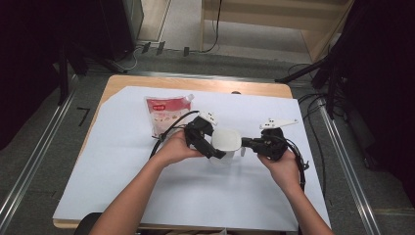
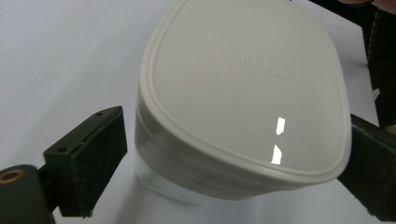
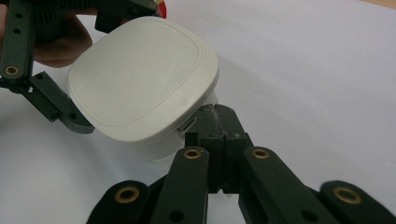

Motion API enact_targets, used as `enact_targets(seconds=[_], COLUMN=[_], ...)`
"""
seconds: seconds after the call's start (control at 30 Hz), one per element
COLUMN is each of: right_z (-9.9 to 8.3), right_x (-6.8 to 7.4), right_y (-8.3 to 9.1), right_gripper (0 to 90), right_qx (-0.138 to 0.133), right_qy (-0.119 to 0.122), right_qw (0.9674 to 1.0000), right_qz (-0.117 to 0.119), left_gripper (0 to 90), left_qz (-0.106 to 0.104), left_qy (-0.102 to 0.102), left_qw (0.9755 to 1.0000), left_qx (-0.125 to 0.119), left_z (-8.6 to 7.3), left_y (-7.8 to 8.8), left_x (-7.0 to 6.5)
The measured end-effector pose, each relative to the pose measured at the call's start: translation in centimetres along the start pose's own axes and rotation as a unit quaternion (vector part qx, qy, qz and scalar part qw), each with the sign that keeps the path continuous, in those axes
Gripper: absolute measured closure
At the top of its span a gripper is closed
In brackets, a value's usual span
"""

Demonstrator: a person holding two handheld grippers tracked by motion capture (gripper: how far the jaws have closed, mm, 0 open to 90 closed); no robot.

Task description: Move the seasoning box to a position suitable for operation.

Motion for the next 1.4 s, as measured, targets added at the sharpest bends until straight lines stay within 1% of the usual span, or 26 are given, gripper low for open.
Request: enact_targets(seconds=[0.13,0.17,0.23,0.37,0.4,0.43,0.47,0.5,0.63,0.7,0.73,0.77,0.83,0.87,1.1,1.17,1.27,1.3,1.33,1.4], right_z=[0.0,0.0,0.0,0.0,0.0,0.0,0.0,0.0,0.0,0.0,0.0,0.0,0.0,0.0,0.0,0.0,0.0,0.0,0.0,0.0], right_x=[0.0,0.0,0.0,0.0,0.0,0.0,0.0,0.0,0.1,0.1,0.1,0.1,0.1,0.1,0.1,0.1,0.2,0.2,0.2,0.2], right_y=[0.0,0.0,0.0,0.0,0.0,0.0,0.0,0.0,0.0,0.0,0.0,0.0,0.0,0.0,0.0,0.0,0.0,0.0,0.0,0.0], right_gripper=[90.0,90.0,90.0,90.0,90.0,90.0,90.0,90.0,90.0,90.0,90.0,90.0,90.0,90.0,90.0,90.0,90.0,90.0,90.0,90.0], right_qx=[0.0,0.0,0.0,0.0,0.0,0.0,0.0,0.0,0.0,0.0,0.0,0.0,0.0,0.0,0.0,-0.001,-0.001,-0.001,-0.001,-0.001], right_qy=[0.0,0.0,0.001,0.0,0.0,0.001,0.001,0.001,0.001,0.001,0.001,0.001,0.001,0.002,0.002,0.002,0.002,0.002,0.002,0.002], right_qw=[1.0,1.0,1.0,1.0,1.0,1.0,1.0,1.0,1.0,1.0,1.0,1.0,1.0,1.0,1.0,1.0,1.0,1.0,0.9999,1.0], right_qz=[0.0,-0.001,-0.001,-0.001,-0.002,-0.002,-0.002,-0.002,-0.003,-0.005,-0.005,-0.005,-0.005,-0.007,-0.008,-0.008,-0.009,-0.009,-0.01,-0.01], left_gripper=[7.7,8.1,8.7,8.8,8.8,8.8,8.8,8.7,9.0,9.3,9.7,10.4,11.0,11.2,11.9,12.1,12.2,12.3,12.3,12.3], left_qz=[0.004,0.008,0.014,0.015,0.02,0.021,0.025,0.03,0.03,0.035,0.041,0.047,0.043,0.046,0.054,0.057,0.061,0.061,0.063,0.063], left_qy=[-0.009,-0.012,-0.017,-0.022,-0.021,-0.026,-0.025,-0.025,-0.031,-0.034,-0.039,-0.045,-0.041,-0.045,-0.047,-0.053,-0.053,-0.052,-0.054,-0.052], left_qw=[1.0,0.9999,0.9998,0.9996,0.9996,0.9994,0.9994,0.9992,0.999,0.9988,0.9984,0.9979,0.9982,0.9979,0.9974,0.9969,0.9967,0.9968,0.9965,0.9966], left_qx=[0.001,-0.003,-0.003,-0.003,-0.005,-0.005,-0.006,0.0,-0.002,-0.003,-0.001,-0.006,-0.008,-0.006,-0.005,-0.001,0.002,-0.002,0.004,0.003], left_z=[0.1,0.1,0.1,0.2,0.2,0.3,0.3,0.4,0.4,0.5,0.5,0.6,0.7,0.8,0.9,0.9,1.0,1.0,1.0,1.0], left_y=[0.2,0.2,0.3,0.2,0.2,0.1,0.1,0.1,0.2,0.2,0.4,0.5,0.8,0.8,1.0,1.0,1.1,1.1,1.2,1.1], left_x=[-0.1,-0.1,-0.2,-0.2,-0.3,-0.4,-0.5,-0.5,-0.5,-0.7,-0.7,-0.8,-0.9,-0.9,-1.1,-1.1,-1.2,-1.2,-1.2,-1.3])
Point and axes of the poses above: each handheld gripper's, and its own axes: y roughly backward along the jaws, z roughly out of its top, x roughly to its left, the point moved 3 cm from there along -y, roughly forward along the jaws, and after that the axes turned 12 degrees about z, right-handed, at the moved point
